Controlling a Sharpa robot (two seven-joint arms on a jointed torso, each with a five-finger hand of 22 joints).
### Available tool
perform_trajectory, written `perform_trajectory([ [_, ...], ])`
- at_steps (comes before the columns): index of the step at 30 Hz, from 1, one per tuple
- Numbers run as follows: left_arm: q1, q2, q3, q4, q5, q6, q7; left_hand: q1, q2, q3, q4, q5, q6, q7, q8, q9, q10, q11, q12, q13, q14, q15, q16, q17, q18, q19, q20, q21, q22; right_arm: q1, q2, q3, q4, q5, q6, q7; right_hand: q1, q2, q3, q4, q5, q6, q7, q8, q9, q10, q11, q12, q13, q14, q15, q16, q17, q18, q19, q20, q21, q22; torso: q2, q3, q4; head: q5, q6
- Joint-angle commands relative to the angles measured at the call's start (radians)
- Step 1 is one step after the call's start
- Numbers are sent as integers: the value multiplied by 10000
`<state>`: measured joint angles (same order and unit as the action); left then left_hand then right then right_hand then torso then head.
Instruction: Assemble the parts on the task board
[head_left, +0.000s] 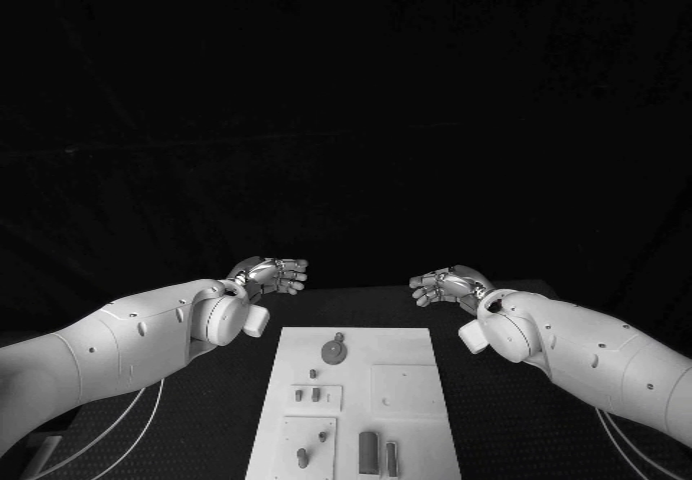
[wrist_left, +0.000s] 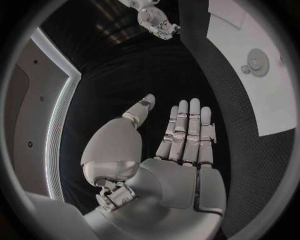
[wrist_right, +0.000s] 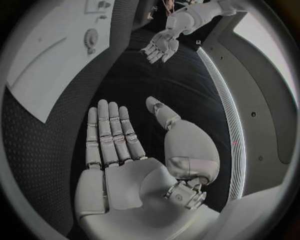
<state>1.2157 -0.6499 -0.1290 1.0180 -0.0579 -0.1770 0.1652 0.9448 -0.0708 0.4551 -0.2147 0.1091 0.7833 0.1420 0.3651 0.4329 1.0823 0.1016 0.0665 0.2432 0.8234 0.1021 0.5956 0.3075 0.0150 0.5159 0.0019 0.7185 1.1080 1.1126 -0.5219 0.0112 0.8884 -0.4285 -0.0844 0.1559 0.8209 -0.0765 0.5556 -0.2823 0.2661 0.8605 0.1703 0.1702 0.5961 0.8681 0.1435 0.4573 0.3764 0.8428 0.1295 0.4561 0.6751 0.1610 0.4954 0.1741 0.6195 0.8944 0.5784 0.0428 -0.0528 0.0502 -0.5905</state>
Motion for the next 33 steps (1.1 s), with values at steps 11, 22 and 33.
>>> perform_trajectory([
  [11, -40, 371, 7, -601, 12, 718, 214, -207, 84, -116, 6, -66, -83, -182, 40, -50, -159, -157, 40, -354, -388, 62, -701, 165, -150, -316, 124, -438, -80, -371, 159, 461, -24, 908, 434, 883, 128, 215, -609, 13, -565, -361, -76, 110, -380, 665, 86, -2167, -2160, -389, 183, -1370, -1559, 134, -40, 384, -1320, -985, -229, 148, -80, 229, 171],
  [22, -211, 202, 127, -39, 101, -182, 411, -9448, 708, -4551, 2147, -1091, -7833, -1420, -3651, -4329, -10823, -1016, -665, -2432, -8234, -1021, -5956, -3075, -150, -5159, -19, -7185, -11080, -401, -94, 403, 572, 1035, -429, 897, -8209, 765, -5556, 2823, -2661, -8605, -1703, -1702, -5961, -8681, -1435, -4573, -3764, -8428, -1295, -4561, -6751, -1610, -4954, -1741, -6195, -8944, -266, -117, 191, -98, 59],
  [33, -916, -530, 694, 2669, 334, -2982, 1939, -9448, 708, -4551, 2147, -1091, -7833, -1420, -3651, -4329, -10823, -1016, -665, -2432, -8234, -1021, -5956, -3075, -150, -5159, -19, -7185, -11080, -499, -1179, 179, 3295, 2452, -3232, 2093, -8209, 765, -5556, 2823, -2661, -8605, -1703, -1702, -5961, -8681, -1435, -4573, -3764, -8428, -1295, -4561, -6751, -1610, -4954, -1741, -6195, -8944, -342, -428, 528, -502, -95],
])
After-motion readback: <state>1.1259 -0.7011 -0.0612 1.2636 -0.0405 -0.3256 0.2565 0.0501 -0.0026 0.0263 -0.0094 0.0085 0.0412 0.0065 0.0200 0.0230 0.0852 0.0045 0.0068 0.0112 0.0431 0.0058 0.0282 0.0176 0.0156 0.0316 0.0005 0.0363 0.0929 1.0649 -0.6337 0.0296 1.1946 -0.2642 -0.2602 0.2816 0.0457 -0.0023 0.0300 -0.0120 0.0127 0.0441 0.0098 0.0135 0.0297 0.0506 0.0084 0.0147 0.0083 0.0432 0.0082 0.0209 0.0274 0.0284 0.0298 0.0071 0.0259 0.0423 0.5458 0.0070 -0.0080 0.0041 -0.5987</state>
